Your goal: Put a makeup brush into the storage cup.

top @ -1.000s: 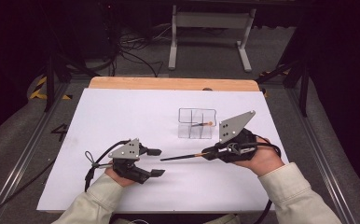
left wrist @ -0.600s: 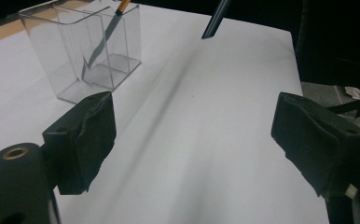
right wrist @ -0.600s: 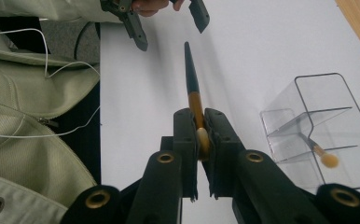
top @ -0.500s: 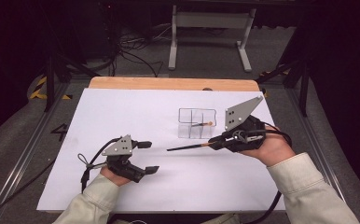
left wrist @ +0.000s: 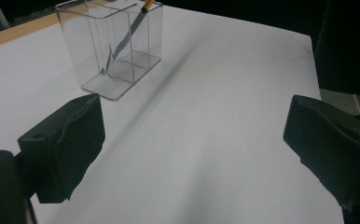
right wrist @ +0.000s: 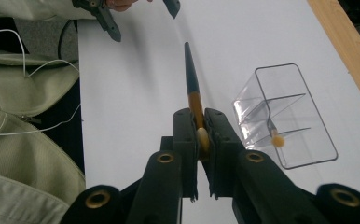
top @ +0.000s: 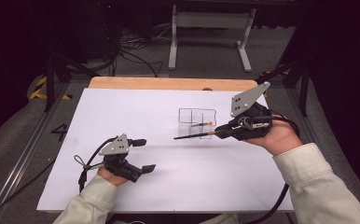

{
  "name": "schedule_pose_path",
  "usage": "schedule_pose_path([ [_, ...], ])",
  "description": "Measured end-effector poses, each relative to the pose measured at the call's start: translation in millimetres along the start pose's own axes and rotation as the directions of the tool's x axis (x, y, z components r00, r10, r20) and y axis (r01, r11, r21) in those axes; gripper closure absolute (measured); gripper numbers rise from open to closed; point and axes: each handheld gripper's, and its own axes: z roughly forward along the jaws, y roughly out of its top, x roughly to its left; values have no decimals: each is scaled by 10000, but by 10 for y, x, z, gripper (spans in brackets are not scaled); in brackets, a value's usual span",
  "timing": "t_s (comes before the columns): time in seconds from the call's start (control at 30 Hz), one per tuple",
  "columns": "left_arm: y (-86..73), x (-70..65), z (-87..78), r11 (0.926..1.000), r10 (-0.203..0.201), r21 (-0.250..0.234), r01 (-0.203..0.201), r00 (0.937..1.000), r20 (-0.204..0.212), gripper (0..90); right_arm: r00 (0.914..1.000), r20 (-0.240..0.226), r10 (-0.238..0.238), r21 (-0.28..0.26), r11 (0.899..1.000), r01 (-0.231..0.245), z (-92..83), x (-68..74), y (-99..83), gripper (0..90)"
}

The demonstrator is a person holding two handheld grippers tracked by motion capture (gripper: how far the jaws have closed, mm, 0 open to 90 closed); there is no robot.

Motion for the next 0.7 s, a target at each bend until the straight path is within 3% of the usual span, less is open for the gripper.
schedule_pose_path([
  [0.7,-33,50,-79,9996,-181,-213,173,9991,-372,38,9941,652,870,299,9956,-891,-175,-360,-40,841],
])
